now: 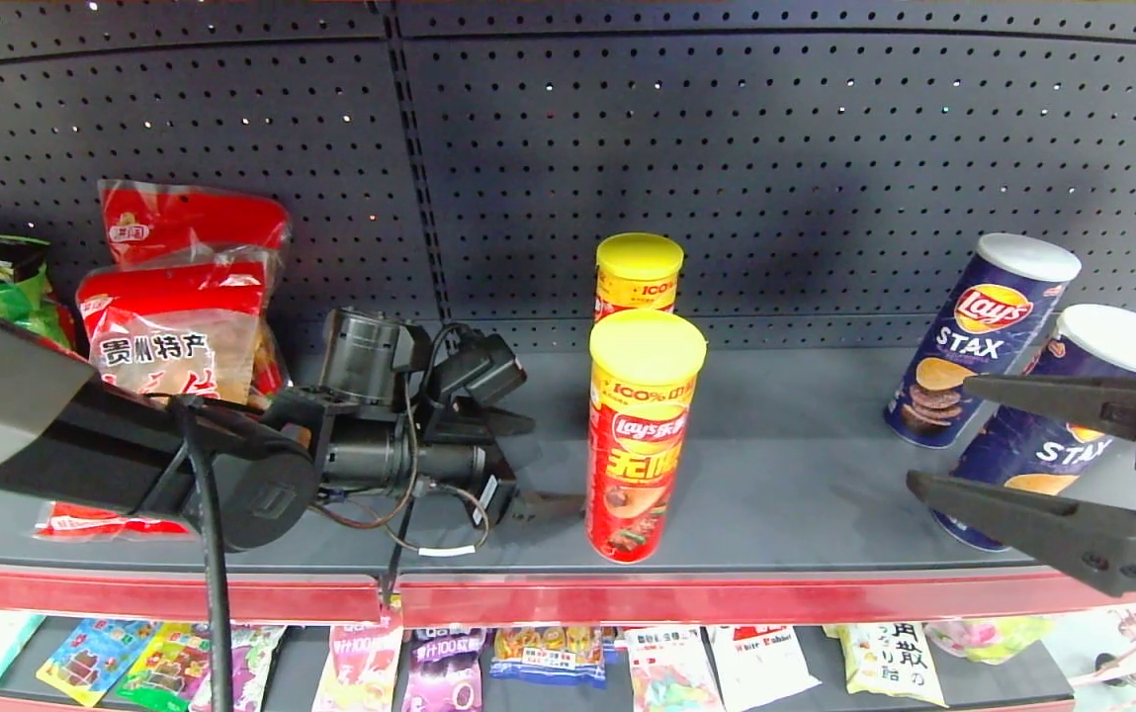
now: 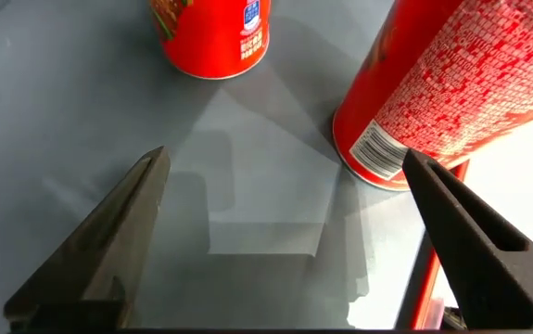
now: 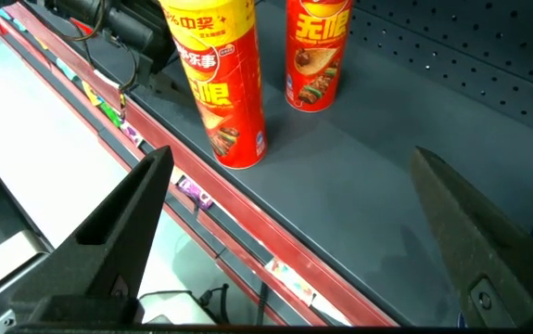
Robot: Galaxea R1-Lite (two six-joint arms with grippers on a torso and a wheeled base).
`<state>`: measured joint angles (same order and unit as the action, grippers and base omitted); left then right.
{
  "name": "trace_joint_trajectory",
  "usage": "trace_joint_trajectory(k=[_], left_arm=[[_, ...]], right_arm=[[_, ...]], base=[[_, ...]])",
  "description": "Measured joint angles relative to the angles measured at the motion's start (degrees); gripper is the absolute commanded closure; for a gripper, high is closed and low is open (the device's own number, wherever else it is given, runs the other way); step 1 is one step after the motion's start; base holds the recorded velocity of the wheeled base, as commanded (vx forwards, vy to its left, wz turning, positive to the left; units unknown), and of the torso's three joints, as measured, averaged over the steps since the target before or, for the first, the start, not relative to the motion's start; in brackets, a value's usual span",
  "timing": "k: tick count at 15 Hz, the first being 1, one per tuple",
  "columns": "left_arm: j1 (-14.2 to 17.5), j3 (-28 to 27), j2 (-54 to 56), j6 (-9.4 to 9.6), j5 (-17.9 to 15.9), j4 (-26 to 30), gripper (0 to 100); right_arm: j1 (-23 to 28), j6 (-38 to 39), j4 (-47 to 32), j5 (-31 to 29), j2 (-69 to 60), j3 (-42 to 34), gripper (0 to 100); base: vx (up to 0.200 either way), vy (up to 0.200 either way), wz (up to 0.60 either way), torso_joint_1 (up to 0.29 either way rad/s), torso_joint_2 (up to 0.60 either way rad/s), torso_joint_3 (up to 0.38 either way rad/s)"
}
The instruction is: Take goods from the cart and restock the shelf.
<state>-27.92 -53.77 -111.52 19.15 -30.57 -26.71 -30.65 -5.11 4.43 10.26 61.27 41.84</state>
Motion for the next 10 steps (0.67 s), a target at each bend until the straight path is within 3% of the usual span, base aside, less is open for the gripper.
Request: trace_joint_trajectory(k=[3,7,8,10], left_arm=[[0.88,2.4,1.24,0.06,0.12,0.0,0],[4.41,9.87,9.31,-0.41,1.97,0.13,0],[5.46,12.4,13.46,-1.37,3.54,0.17,0],[6.84,17.77,23.52,-5.58,8.92,0.6,0]], right_arm=[[0.35,0.02,-0.09,-0.09,-0.13,-0.46,0],[1.49,-0.09,0.02,-1.1,-2.21,-3.23,0],[1.6,-0.24,-0.05,-2.55,-4.05,-5.02,0],[1.73,-0.39,-0.6,-6.41,-9.45,-8.61,0]], base=[[0.0,0.0,0.0,0.0,0.0,0.0],[0.0,0.0,0.0,0.0,0.0,0.0],[0.0,0.0,0.0,0.0,0.0,0.0],[0.0,0.0,0.0,0.0,0.0,0.0]])
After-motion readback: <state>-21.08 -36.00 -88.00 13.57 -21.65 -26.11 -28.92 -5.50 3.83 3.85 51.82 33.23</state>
